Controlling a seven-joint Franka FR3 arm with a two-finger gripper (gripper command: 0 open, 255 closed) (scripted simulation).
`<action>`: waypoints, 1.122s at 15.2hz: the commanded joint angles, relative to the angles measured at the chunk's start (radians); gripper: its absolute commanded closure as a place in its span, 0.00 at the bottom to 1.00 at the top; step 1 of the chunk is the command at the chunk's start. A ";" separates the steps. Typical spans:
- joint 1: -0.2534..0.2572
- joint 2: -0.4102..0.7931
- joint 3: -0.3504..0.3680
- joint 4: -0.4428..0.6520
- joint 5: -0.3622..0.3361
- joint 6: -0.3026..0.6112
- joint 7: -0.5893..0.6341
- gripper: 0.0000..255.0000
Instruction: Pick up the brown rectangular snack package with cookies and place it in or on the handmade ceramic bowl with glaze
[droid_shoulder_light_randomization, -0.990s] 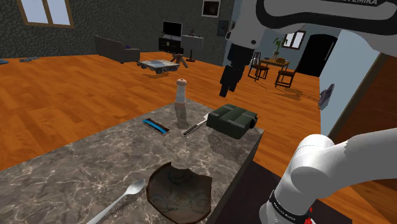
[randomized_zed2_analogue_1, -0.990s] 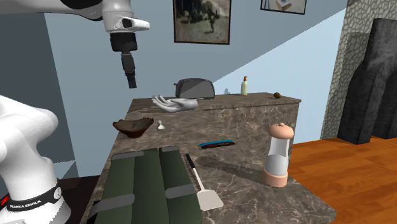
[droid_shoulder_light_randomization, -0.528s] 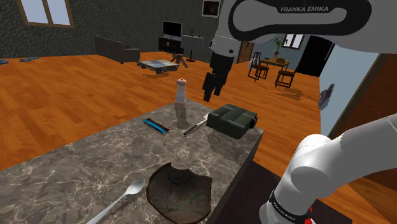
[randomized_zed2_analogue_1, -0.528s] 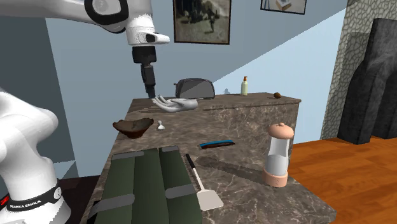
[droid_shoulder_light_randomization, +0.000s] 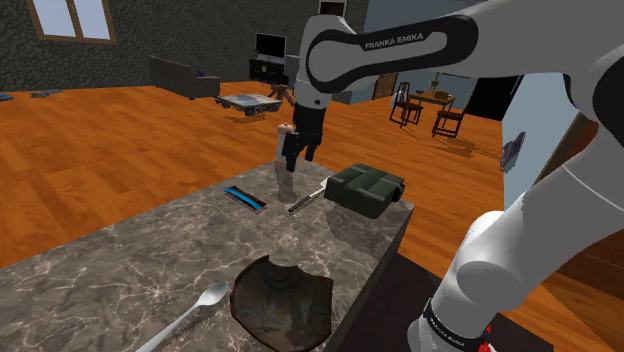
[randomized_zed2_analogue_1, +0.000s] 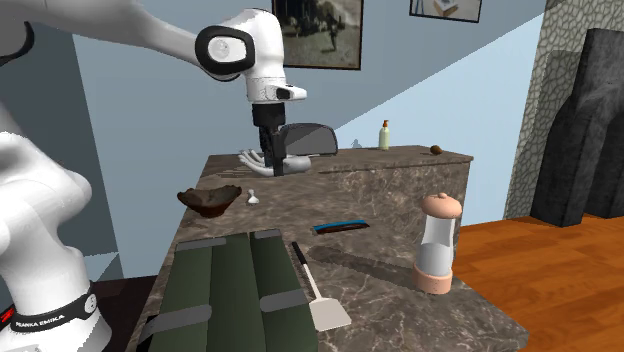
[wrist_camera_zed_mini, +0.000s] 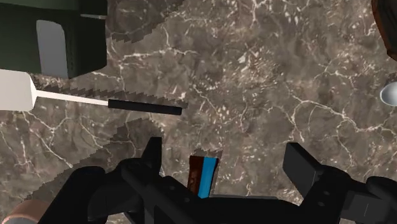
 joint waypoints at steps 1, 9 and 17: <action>-0.002 0.075 0.010 0.034 -0.011 0.037 0.010 0.00; 0.003 0.389 0.035 0.229 -0.078 0.130 0.064 0.00; 0.034 0.717 0.030 0.517 -0.154 0.141 0.112 0.00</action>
